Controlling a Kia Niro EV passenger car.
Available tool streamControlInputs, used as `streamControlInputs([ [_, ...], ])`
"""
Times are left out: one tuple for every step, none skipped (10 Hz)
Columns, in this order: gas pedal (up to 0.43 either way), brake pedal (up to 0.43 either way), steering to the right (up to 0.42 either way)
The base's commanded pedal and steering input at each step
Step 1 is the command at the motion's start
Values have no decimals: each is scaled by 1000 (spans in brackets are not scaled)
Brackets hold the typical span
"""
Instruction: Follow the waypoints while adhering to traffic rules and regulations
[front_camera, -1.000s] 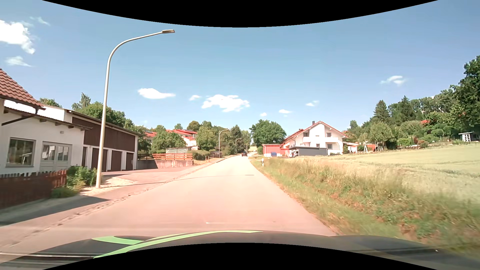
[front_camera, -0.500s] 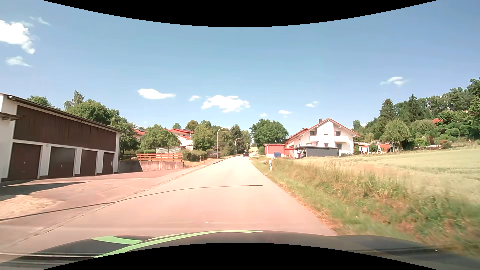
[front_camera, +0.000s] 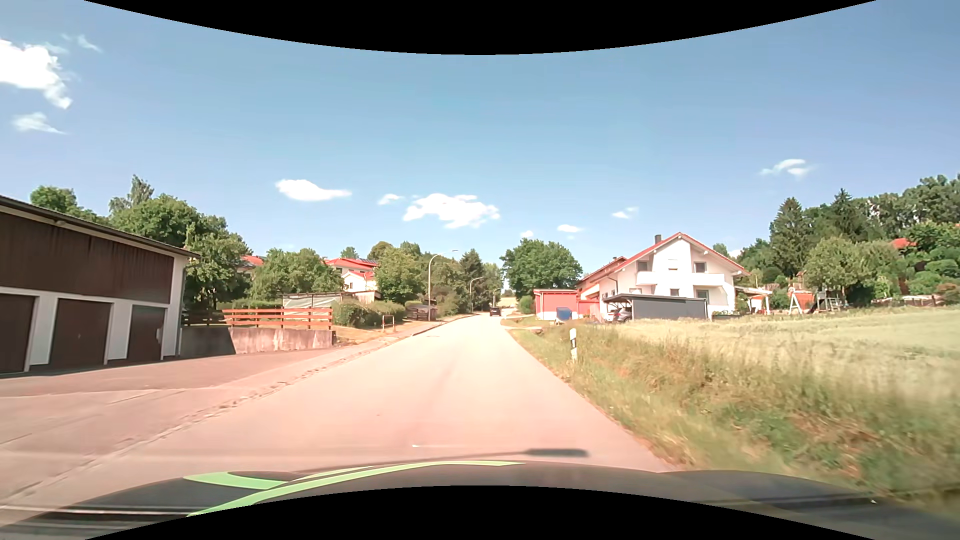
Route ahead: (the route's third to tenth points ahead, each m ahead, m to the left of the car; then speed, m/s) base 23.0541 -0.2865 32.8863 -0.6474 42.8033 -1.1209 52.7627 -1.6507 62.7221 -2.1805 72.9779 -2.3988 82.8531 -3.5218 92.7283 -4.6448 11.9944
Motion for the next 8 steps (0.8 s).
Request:
streamControlInputs([
  [311,0,2],
  [299,0,2],
  [299,0,2],
  [287,0,1],
  [287,0,1],
  [287,0,1],
  [287,0,1],
  [287,0,1],
])
